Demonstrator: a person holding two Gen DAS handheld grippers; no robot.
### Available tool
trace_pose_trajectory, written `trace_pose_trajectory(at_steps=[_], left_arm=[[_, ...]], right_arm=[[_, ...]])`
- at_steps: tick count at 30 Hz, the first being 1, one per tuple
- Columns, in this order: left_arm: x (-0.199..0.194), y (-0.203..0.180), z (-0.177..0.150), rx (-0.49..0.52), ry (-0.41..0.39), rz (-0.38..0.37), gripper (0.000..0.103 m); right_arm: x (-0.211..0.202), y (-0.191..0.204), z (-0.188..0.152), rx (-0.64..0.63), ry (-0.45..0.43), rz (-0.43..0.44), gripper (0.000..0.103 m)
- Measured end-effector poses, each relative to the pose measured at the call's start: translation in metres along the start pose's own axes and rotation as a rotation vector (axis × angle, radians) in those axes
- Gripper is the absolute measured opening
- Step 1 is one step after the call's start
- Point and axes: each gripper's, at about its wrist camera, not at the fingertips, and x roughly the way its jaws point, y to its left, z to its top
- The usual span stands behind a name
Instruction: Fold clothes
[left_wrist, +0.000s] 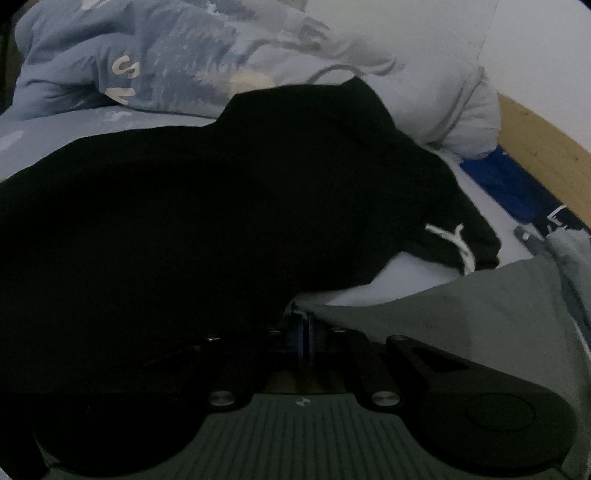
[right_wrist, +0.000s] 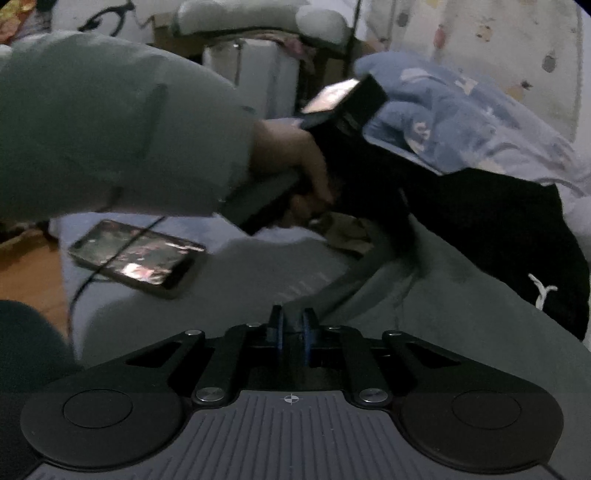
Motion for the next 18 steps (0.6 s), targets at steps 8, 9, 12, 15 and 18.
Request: trace_pose_trajectory(at_steps=[8, 9, 12, 15, 18], left_arm=[[-0.007, 0.009, -0.003, -0.092, 0.030, -0.017, 0.021], [-0.012, 0.012, -0.004, -0.109, 0.032, -0.033, 0.024], [-0.026, 0.024, -0.008, -0.168, 0.023, -0.104, 0.036], [-0.028, 0.029, -0.012, -0.218, 0.027, -0.172, 0.050], [-0.025, 0.024, -0.013, -0.211, 0.047, -0.187, 0.052]], right_arm=[[0.039, 0.002, -0.020, 0.025, 0.104, 0.026, 0.034], [0.035, 0.003, -0.019, 0.032, 0.084, 0.034, 0.055], [0.024, 0.004, -0.016, 0.075, 0.031, 0.014, 0.072], [0.025, 0.005, -0.014, 0.165, 0.008, -0.036, 0.075], [0.037, 0.014, -0.008, 0.294, -0.009, -0.138, 0.080]])
